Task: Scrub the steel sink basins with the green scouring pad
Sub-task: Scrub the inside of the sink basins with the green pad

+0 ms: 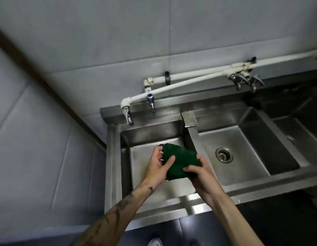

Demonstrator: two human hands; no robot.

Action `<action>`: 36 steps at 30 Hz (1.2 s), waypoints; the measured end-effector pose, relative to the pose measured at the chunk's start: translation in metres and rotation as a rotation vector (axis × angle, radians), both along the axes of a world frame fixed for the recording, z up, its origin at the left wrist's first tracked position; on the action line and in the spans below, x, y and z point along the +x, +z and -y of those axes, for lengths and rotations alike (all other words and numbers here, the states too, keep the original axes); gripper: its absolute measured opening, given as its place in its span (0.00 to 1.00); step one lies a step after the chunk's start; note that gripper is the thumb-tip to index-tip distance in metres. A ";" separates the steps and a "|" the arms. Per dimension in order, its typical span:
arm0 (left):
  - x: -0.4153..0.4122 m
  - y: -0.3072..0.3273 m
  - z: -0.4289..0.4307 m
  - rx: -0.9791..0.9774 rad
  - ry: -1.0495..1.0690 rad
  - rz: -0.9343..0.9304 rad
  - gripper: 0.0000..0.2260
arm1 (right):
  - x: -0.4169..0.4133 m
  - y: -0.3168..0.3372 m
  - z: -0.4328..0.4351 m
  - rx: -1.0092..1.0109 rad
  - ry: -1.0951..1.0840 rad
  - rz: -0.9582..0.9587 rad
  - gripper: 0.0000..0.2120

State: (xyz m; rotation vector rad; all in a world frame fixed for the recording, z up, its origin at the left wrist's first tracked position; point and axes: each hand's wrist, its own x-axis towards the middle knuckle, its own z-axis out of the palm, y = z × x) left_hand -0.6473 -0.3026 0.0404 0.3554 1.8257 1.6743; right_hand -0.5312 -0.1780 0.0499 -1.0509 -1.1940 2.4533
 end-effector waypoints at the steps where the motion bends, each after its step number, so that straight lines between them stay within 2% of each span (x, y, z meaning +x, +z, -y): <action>1: -0.003 -0.007 0.007 -0.037 0.005 -0.018 0.14 | -0.007 -0.008 0.003 -0.058 0.005 -0.001 0.22; 5: -0.015 -0.041 0.021 -0.121 0.059 -0.042 0.16 | -0.031 -0.038 0.002 -0.270 0.121 0.016 0.17; 10: -0.031 -0.091 0.025 -0.188 0.135 0.051 0.12 | -0.071 -0.096 -0.002 -0.175 0.113 0.222 0.11; 15: -0.054 -0.133 0.038 -0.287 0.173 0.072 0.06 | -0.110 -0.149 -0.002 -0.251 0.177 0.234 0.23; 17: -0.072 -0.150 0.048 -0.369 0.160 0.066 0.05 | -0.130 -0.173 0.001 -0.249 0.188 0.250 0.25; 19: -0.093 -0.168 0.060 -0.515 0.116 -0.057 0.13 | -0.150 -0.196 0.003 -0.230 0.198 0.265 0.26; 21: -0.113 -0.183 0.075 -0.689 0.029 -0.279 0.18 | -0.169 -0.217 0.003 -0.218 0.219 0.271 0.26; 25: -0.162 -0.207 0.101 -0.939 -0.196 -0.803 0.18 | -0.208 -0.253 0.005 -0.208 0.261 0.295 0.25; 27: -0.187 -0.216 0.108 -1.032 -0.299 -0.970 0.18 | -0.229 -0.268 0.008 -0.226 0.262 0.296 0.25; 31: -0.218 -0.224 0.111 -1.072 -0.320 -1.137 0.21 | -0.266 -0.291 0.017 -0.237 0.229 0.242 0.24; 36: -0.223 -0.239 0.111 -1.137 -0.217 -1.123 0.27 | -0.304 -0.320 0.027 -0.227 0.226 0.134 0.24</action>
